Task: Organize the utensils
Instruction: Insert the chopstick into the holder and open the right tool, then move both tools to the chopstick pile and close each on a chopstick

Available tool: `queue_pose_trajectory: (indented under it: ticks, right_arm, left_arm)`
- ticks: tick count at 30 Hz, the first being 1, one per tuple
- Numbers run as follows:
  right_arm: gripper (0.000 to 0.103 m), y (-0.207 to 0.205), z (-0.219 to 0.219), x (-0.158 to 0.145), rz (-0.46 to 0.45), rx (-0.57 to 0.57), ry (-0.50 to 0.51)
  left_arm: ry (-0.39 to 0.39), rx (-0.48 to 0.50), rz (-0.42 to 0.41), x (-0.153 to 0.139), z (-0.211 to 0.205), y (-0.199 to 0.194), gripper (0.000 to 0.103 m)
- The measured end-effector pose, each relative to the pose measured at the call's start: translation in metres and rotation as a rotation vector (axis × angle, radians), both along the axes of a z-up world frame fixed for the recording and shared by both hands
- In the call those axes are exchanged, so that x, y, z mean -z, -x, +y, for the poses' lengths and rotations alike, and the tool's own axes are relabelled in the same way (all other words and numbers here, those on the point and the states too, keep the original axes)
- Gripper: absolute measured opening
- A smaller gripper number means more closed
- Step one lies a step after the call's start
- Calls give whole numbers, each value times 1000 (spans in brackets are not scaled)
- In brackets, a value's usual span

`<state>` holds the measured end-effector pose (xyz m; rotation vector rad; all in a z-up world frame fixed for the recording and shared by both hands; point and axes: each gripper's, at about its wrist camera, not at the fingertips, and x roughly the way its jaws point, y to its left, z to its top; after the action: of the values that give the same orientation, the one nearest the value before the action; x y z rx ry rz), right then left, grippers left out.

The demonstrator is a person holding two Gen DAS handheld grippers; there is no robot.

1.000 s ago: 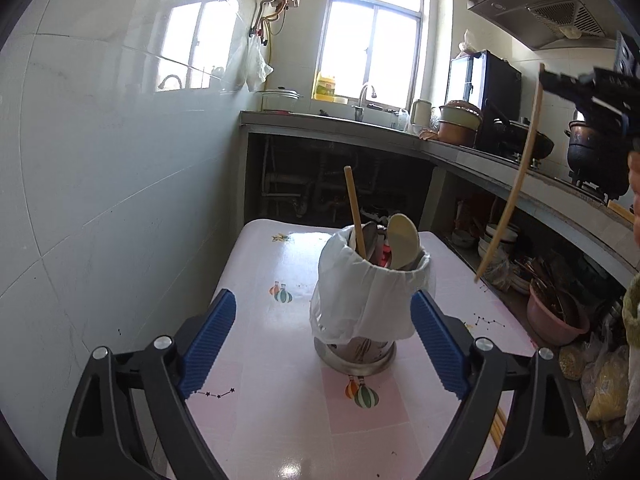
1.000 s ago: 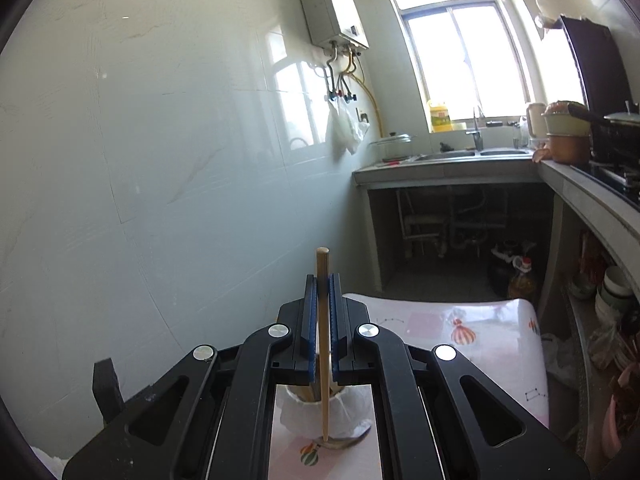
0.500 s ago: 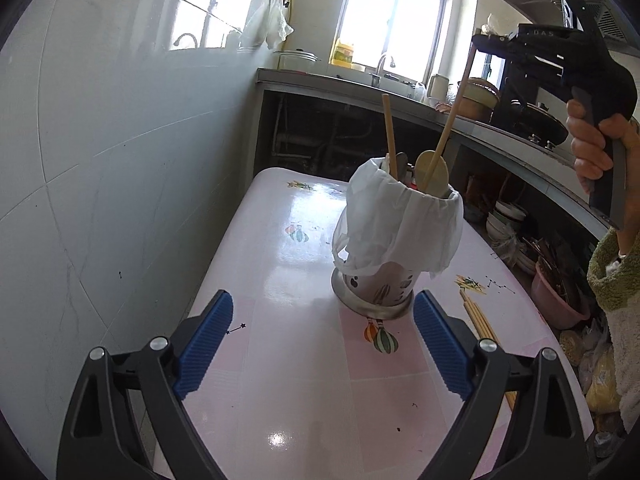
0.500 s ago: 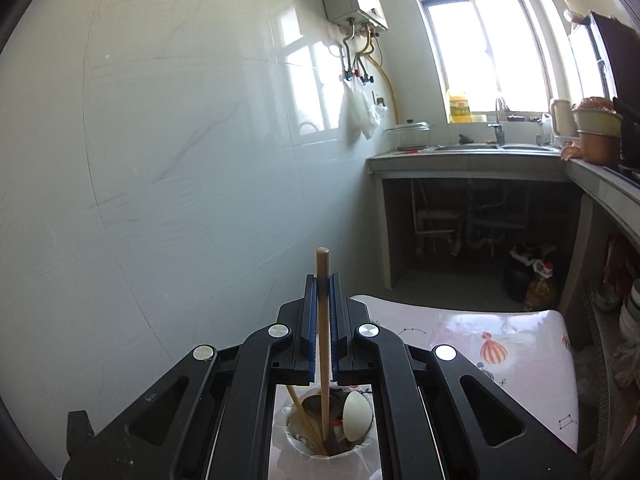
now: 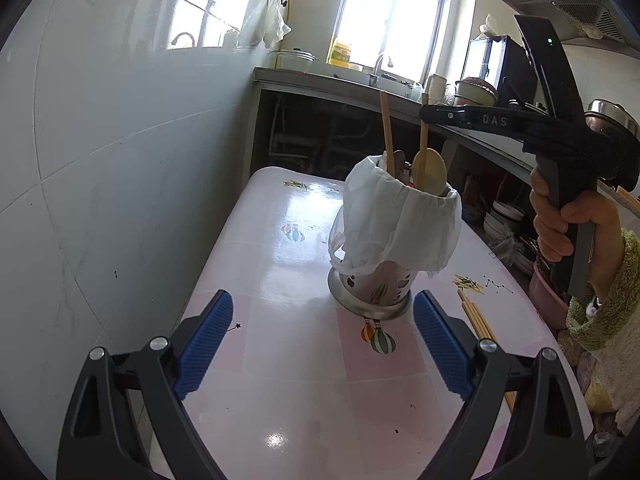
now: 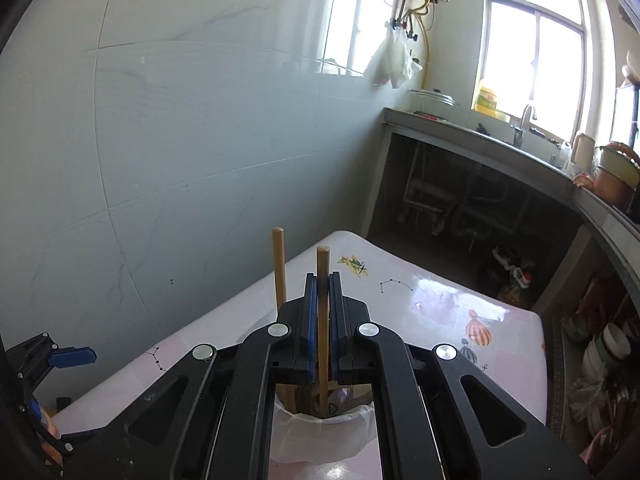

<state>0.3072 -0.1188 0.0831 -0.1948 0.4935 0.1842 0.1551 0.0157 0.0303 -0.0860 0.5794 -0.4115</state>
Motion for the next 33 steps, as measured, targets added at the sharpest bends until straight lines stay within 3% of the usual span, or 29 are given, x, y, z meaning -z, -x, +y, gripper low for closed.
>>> queue_pose_trajectory:
  ticks: [4, 7, 13, 17, 21, 28, 33]
  right_arm:
    - [4, 2, -1, -2, 20, 5, -9]
    - [9, 14, -14, -15, 7, -8, -76]
    - [26, 78, -68, -53, -81, 24, -224]
    - [36, 127, -117, -48, -73, 97, -311]
    - [36, 157, -158, 0, 71, 221, -385]
    - [33, 166, -172, 136, 422, 340, -478]
    - [24, 163, -162, 177, 498, 328, -464]
  left_arm:
    - [-13, 0, 1, -4, -7, 4, 89]
    - [-28, -2, -3, -7, -12, 8, 89]
    - [-54, 22, -8, -14, -32, 19, 89]
    - [-76, 65, -8, -16, -53, 25, 89]
    - [-101, 130, 18, -7, -80, 25, 89]
    - [-189, 244, 94, 27, -140, 15, 89]
    - [-247, 276, 136, 48, -171, 7, 89]
